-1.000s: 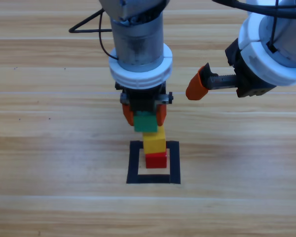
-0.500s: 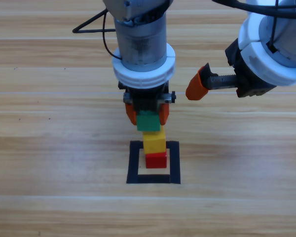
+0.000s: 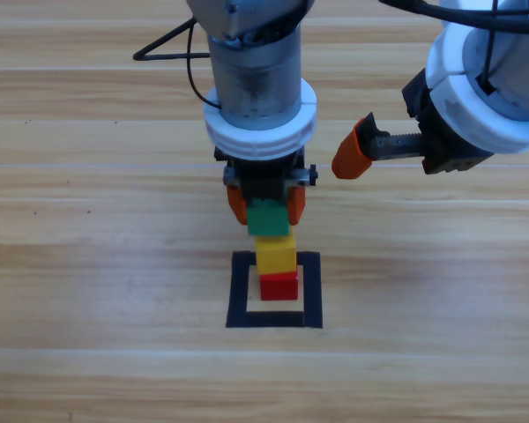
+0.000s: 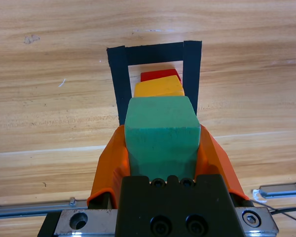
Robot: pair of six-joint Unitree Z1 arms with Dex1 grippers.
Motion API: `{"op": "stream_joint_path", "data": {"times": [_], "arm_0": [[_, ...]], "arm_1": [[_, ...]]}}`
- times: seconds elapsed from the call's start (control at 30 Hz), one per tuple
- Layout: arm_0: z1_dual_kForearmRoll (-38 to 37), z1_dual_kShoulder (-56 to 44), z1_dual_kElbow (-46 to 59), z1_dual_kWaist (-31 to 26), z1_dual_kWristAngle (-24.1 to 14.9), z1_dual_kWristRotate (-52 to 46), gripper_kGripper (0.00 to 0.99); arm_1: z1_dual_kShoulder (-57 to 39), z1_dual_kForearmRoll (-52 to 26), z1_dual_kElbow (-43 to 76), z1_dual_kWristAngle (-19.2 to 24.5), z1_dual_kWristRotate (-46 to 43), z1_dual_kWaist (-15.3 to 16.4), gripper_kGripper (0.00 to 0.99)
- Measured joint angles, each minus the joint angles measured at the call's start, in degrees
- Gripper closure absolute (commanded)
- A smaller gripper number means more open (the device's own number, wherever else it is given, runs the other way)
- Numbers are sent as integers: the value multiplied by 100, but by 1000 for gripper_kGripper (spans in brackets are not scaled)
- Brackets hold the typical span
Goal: Stack the blocks in the rectangular block: red at the bottom, yellow in the middle, green on top
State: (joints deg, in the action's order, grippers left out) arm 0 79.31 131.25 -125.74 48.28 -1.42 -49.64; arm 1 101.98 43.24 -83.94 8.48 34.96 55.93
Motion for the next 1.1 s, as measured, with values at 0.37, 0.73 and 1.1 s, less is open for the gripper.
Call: {"op": "stream_joint_path", "data": {"times": [0.37,0.73,1.1], "arm_0": [[28,31,-2,57,0,0,990],[30,155,-35,92,0,-3,990],[30,155,-48,92,0,-4,990]], "arm_1": [[0,0,3,-60,0,0,0],[0,0,22,-130,0,0,0],[0,-1,24,-131,0,0,0]]}}
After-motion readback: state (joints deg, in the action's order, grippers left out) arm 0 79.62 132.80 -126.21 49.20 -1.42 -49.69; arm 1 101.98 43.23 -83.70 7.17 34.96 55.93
